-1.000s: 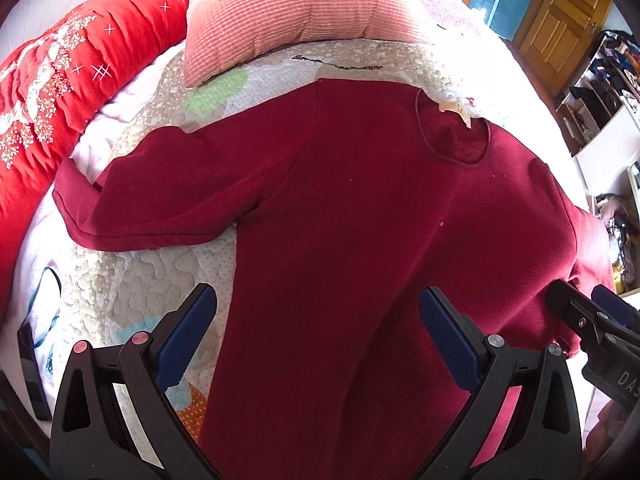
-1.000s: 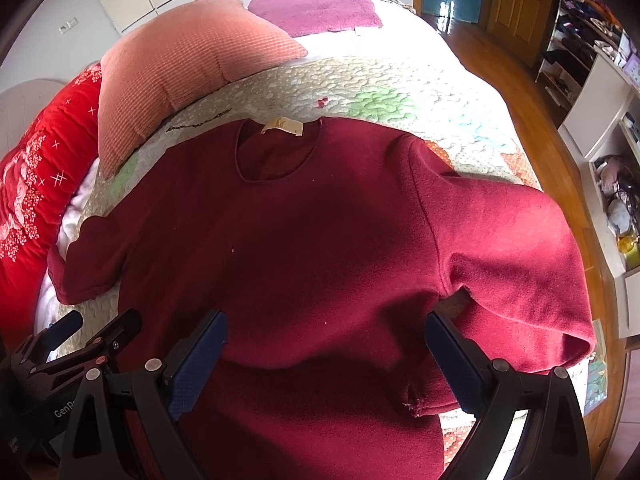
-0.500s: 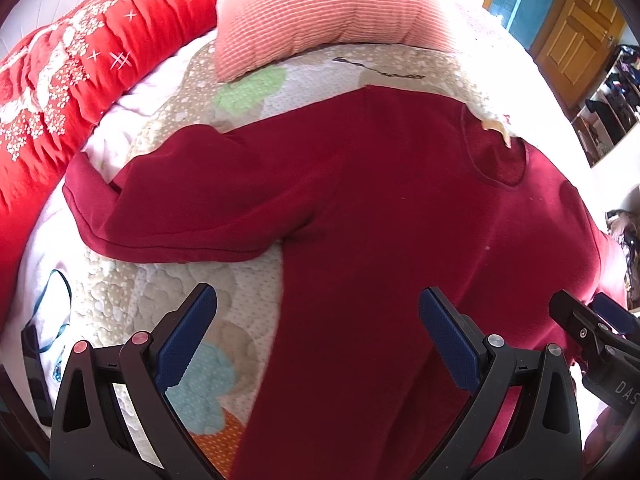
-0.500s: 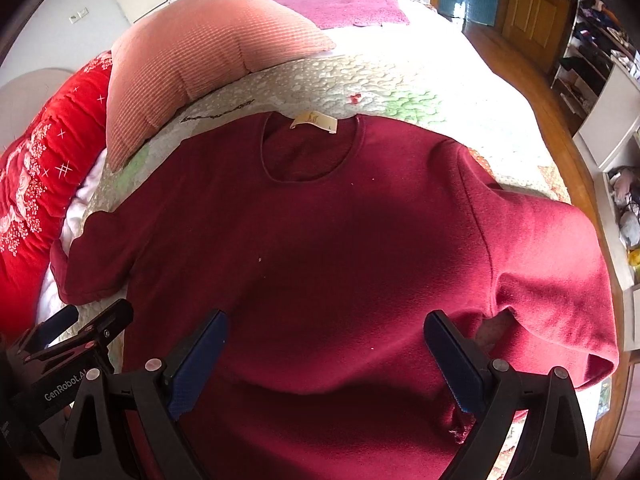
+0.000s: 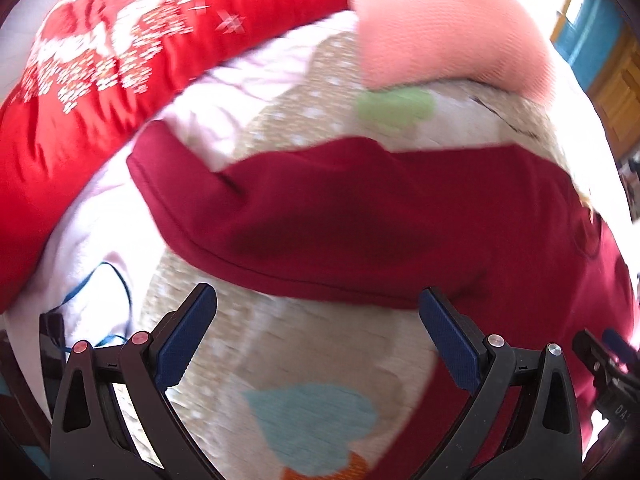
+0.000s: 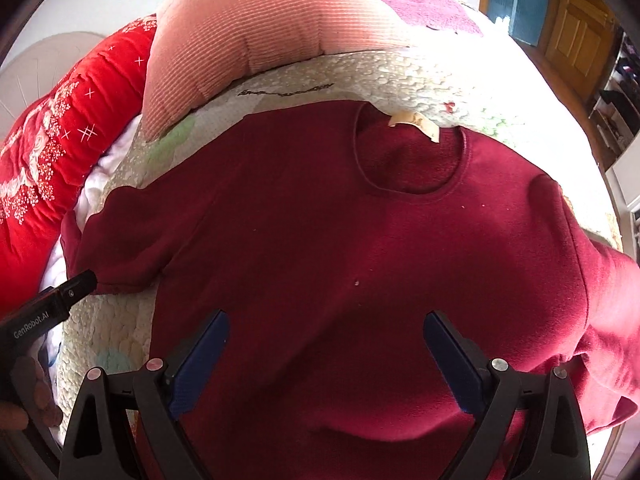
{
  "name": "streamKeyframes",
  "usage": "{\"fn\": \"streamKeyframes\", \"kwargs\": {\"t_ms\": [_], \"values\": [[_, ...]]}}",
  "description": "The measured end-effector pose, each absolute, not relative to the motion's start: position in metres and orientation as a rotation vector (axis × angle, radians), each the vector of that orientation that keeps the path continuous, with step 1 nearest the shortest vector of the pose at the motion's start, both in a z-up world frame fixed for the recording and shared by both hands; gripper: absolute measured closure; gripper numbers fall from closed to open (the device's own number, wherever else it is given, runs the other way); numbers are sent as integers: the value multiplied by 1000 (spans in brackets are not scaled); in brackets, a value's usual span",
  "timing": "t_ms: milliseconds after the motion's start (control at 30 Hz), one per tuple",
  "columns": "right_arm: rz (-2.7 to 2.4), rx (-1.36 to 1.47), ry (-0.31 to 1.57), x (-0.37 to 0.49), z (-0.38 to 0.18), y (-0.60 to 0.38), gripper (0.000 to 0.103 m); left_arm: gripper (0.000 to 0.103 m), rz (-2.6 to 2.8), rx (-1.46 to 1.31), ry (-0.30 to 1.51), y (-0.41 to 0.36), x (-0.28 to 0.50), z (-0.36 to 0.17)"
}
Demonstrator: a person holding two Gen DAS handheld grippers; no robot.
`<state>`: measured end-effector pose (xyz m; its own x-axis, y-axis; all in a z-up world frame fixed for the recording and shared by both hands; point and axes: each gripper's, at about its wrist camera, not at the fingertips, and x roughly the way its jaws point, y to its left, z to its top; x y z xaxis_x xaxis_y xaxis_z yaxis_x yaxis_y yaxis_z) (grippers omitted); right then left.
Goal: Fold small clothes
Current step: 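Grasp the sleeve cuff nearest the left tool with the left tool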
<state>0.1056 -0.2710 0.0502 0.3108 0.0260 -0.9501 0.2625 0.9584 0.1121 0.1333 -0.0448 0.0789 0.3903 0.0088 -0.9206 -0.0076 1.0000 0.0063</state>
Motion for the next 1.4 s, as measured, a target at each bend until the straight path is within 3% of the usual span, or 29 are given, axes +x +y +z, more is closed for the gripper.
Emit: {"fn": "streamKeyframes", "kwargs": {"t_ms": [233,600,800,1033,1067,1133,1167,1233,1400], "values": [[-117,287,1265,108,43,-254,6,1,110,-149,1137,33,157,80],[-71,307,1283,111,34,-237,6,14,276,-473,1114,150,202,60],[-45,302,1290,115,30,-228,6,31,339,-566,1125,173,219,36],[-19,303,1306,117,24,-219,6,32,338,-581,1112,166,233,21],[-18,302,1307,117,24,-218,6,38,340,-581,1110,166,234,20],[-19,302,1306,116,23,-218,6,66,351,-571,1106,168,236,19],[-20,305,1306,115,23,-218,6,90,355,-570,1111,170,236,21],[-25,317,1306,114,24,-220,6,97,339,-591,1100,174,230,28],[-29,343,1290,115,33,-227,6,99,264,-544,1024,179,201,75]]}}
